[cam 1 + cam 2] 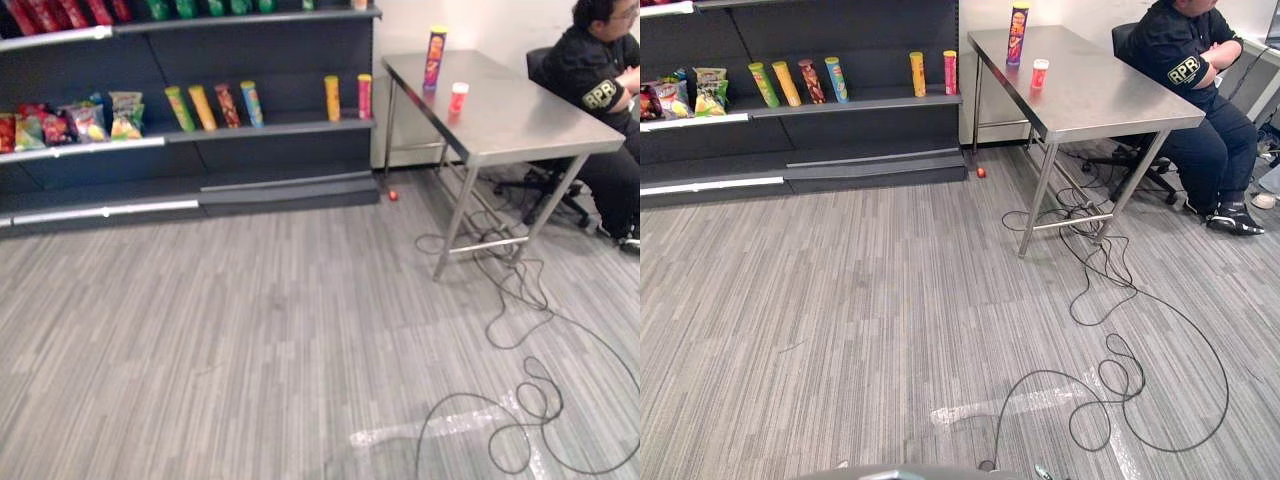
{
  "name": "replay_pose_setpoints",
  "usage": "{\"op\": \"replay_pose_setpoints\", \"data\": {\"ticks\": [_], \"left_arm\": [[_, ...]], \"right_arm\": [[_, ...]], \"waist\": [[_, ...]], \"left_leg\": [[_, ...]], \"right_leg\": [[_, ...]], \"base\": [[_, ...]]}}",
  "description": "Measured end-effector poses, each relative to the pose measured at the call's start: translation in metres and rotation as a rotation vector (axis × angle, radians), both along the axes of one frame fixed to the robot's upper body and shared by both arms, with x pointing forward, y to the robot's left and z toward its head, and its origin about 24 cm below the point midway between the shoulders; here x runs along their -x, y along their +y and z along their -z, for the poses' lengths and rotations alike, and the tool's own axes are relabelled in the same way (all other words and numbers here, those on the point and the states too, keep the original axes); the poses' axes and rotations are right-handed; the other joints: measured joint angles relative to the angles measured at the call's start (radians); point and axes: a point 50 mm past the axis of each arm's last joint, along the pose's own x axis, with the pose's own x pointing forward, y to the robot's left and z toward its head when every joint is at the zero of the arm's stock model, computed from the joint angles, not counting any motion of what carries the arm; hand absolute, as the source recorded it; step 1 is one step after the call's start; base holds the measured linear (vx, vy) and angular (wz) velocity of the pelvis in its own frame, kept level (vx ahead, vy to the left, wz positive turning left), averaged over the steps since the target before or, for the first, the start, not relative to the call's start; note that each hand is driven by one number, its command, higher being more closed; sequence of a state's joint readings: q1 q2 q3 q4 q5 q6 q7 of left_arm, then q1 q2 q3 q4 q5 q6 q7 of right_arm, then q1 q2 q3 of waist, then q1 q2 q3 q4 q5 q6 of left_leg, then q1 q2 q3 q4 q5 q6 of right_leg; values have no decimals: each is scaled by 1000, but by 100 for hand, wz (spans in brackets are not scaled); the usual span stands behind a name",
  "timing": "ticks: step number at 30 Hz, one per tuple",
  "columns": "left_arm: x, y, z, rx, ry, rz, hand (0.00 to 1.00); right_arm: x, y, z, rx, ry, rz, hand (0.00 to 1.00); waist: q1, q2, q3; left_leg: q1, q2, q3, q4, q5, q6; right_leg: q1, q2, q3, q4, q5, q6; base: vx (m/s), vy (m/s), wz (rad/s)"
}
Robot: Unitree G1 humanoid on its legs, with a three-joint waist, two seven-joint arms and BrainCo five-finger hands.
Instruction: Put the gum and the chips on the shelf.
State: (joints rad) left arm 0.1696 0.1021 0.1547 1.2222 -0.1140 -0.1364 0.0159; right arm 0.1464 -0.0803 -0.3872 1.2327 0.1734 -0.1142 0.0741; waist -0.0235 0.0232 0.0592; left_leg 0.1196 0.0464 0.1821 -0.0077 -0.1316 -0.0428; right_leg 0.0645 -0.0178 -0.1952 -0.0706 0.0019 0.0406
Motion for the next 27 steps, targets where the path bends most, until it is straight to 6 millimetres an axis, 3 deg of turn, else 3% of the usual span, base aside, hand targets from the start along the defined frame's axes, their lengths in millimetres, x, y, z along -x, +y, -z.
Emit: {"op": "replay_pose_setpoints", "data": {"ticks": [7,27], "left_arm": [[-4,1,-1,-4,-16,-6,0],[-4,0,0,0,-19,3,0]], "right_arm": [[-11,1,-1,2,-22,-24,0],[-13,0,-2,18,-46,-42,0]], "waist": [[0,-3,24],[1,-2,26]], "left_leg": [[24,3,4,-10,2,-5],[42,16,32,-23,-5,-30]], "right_leg": [[24,3,-6,-6,-4,7],[32,18,4,-28,-2,5]], "base": [[-7,-5,0],[-15,-9,-2]]}}
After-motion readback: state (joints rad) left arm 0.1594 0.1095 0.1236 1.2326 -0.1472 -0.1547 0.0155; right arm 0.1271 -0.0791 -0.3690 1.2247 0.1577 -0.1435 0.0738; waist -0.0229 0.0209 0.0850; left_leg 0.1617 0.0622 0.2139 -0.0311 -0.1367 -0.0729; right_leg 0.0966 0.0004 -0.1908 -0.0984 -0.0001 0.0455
